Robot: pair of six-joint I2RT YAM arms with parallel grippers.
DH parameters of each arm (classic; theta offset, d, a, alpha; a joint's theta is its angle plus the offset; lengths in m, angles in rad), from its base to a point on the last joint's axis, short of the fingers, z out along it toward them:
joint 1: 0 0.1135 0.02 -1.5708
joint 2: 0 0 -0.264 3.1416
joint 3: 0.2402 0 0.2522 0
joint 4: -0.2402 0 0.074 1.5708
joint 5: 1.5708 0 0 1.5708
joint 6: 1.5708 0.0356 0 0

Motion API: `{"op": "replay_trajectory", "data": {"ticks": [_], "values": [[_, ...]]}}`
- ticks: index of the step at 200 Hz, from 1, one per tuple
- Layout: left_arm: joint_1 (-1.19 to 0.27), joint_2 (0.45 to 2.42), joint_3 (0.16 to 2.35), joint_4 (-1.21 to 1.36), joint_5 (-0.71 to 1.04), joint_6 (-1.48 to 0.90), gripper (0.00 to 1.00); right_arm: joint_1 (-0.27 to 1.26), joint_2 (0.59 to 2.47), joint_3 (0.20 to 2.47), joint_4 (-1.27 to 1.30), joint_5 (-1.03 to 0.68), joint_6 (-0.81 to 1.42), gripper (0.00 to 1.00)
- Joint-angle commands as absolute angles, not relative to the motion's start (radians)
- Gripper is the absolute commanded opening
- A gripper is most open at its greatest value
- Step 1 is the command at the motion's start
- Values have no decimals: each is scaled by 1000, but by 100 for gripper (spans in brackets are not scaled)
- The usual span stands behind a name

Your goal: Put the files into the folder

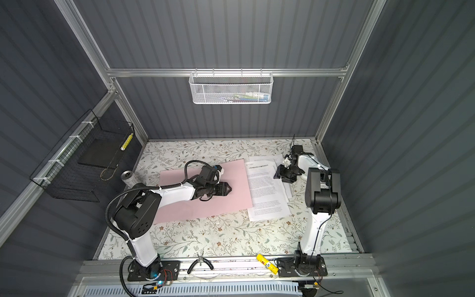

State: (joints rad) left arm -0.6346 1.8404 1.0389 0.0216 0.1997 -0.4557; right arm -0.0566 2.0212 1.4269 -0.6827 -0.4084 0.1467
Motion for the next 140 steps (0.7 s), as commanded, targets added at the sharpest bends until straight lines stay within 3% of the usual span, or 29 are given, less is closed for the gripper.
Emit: {"op": "replay_trajectory", "data": {"ticks": [1,73,140], "values": [[-641,1877,1053,43,230,-468,61,-61,2037,1420,-718,-463,126,55],[-640,1919,1043,54,237,-466,59,-69,2041,1401,-767,-398,142,53],[-640,1920,1025,69,238,-470,59,-69,2050,1394,-764,-467,133,50]]}}
